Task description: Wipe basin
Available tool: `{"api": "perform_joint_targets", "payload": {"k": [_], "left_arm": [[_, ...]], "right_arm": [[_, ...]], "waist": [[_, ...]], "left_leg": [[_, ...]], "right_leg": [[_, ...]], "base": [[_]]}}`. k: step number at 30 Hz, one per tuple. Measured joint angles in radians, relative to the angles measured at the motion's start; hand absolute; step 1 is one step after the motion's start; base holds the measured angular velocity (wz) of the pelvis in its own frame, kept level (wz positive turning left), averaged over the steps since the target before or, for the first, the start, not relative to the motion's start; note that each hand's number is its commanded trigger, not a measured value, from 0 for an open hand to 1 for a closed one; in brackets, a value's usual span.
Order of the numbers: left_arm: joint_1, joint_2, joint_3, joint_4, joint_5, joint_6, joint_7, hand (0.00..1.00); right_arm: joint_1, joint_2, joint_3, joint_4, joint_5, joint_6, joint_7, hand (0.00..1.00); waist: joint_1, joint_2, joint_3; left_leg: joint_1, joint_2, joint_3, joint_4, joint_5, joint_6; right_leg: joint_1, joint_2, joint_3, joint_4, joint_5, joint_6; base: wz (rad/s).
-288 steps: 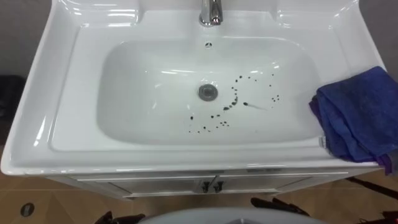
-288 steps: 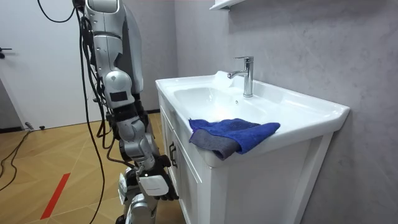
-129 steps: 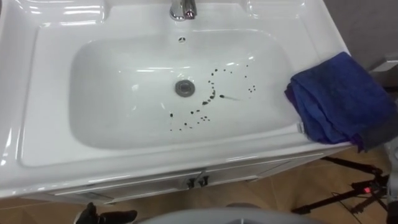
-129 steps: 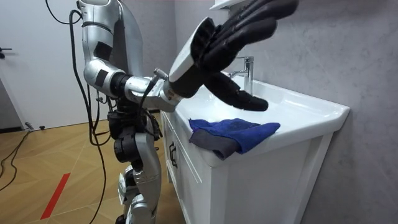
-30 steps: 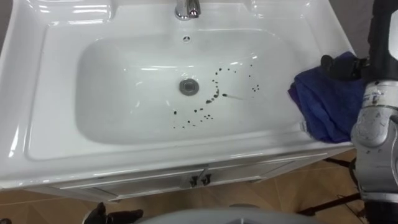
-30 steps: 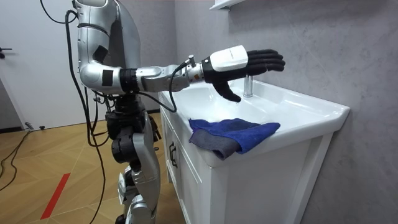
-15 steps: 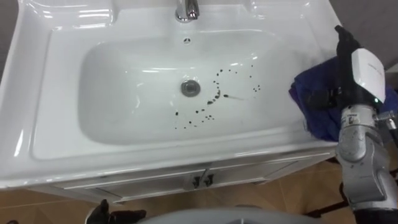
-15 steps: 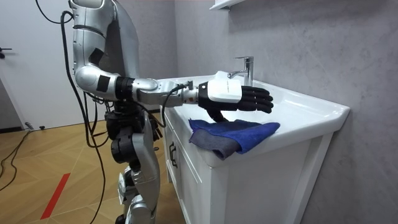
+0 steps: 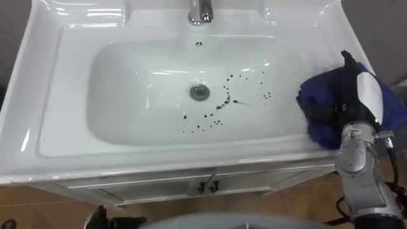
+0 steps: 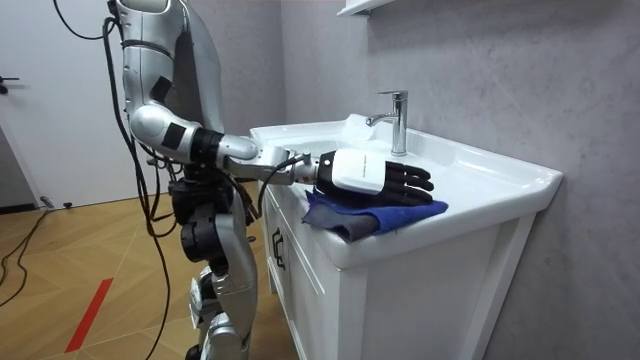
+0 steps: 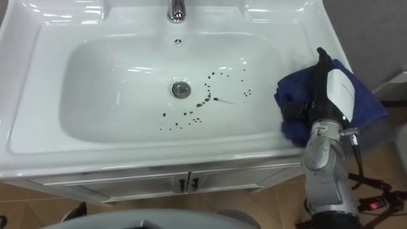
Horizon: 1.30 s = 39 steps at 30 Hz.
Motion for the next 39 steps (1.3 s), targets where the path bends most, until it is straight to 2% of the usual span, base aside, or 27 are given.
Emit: {"api": "perform_joint_targets", "payload": {"k": [15, 21, 22, 23, 24, 25, 29, 39], "left_arm": [[0.01, -0.001, 0.018, 0.003, 0.001, 0.001, -0.002, 0.0], [0.006, -0.005, 0.026, 0.002, 0.004, 0.001, -0.013, 0.0], [0.006, -0.006, 0.026, 0.002, 0.004, 0.001, -0.015, 0.0], [0.006, -0.006, 0.026, 0.002, 0.005, 0.001, -0.019, 0.0], [0.006, -0.006, 0.026, 0.002, 0.005, 0.001, -0.023, 0.0], [0.006, -0.006, 0.026, 0.002, 0.005, 0.001, -0.024, 0.0], [0.009, -0.006, 0.031, 0.002, 0.005, 0.0, -0.024, 0.0], [0.012, -0.007, 0.038, 0.003, 0.005, 0.0, -0.023, 0.0]], "right_arm": [[-0.02, 0.023, -0.003, 0.1, -0.025, -0.056, -0.082, 0.0], [-0.037, 0.023, -0.002, 0.166, -0.046, -0.091, -0.113, 0.0], [-0.04, 0.023, -0.002, 0.17, -0.047, -0.092, -0.115, 0.05], [-0.043, 0.023, -0.002, 0.176, -0.047, -0.092, -0.118, 0.58], [-0.043, 0.023, -0.002, 0.179, -0.047, -0.093, -0.12, 0.72], [-0.047, 0.023, -0.002, 0.193, -0.047, -0.097, -0.124, 1.0], [-0.055, 0.023, -0.004, 0.218, -0.079, -0.105, -0.145, 1.0], [-0.093, 0.023, -0.048, 0.27, -0.16, -0.106, -0.196, 1.0]], "waist": [[0.001, 0.002, 0.0006], [0.002, 0.001, -0.0003], [0.002, 0.001, -0.0003], [0.003, 0.001, -0.0005], [0.003, 0.001, -0.0005], [0.003, 0.001, -0.0008], [0.003, -0.004, -0.0036], [0.003, -0.006, -0.0049]], "left_leg": [[0.0, 0.0, -0.004, 0.002, 0.0, 0.0], [-0.003, -0.002, -0.013, 0.006, 0.0, 0.0], [-0.003, -0.002, -0.014, 0.006, 0.0, 0.0], [-0.003, -0.003, -0.015, 0.007, 0.0, 0.0], [-0.003, -0.003, -0.015, 0.008, 0.0, 0.0], [-0.003, -0.004, -0.017, 0.009, 0.0, 0.0], [-0.006, -0.006, -0.026, 0.014, 0.0, 0.0], [0.002, -0.006, -0.036, 0.017, 0.0, 0.001]], "right_leg": [[0.006, -0.001, -0.006, -0.004, 0.0, 0.0], [0.007, -0.003, -0.008, -0.002, 0.0, 0.0], [0.007, -0.003, -0.008, -0.002, 0.0, 0.001], [0.008, -0.004, -0.009, -0.001, 0.001, 0.001], [0.008, -0.004, -0.009, -0.001, 0.001, 0.001], [0.008, -0.006, -0.01, 0.0, 0.001, 0.002], [0.011, -0.01, -0.012, 0.0, 0.002, 0.004], [0.031, -0.013, -0.034, -0.006, 0.003, 0.005]], "base": [[0.01], [0.04], [0.0], [0.0], [0.03], [0.0], [0.04], [0.06]]}}
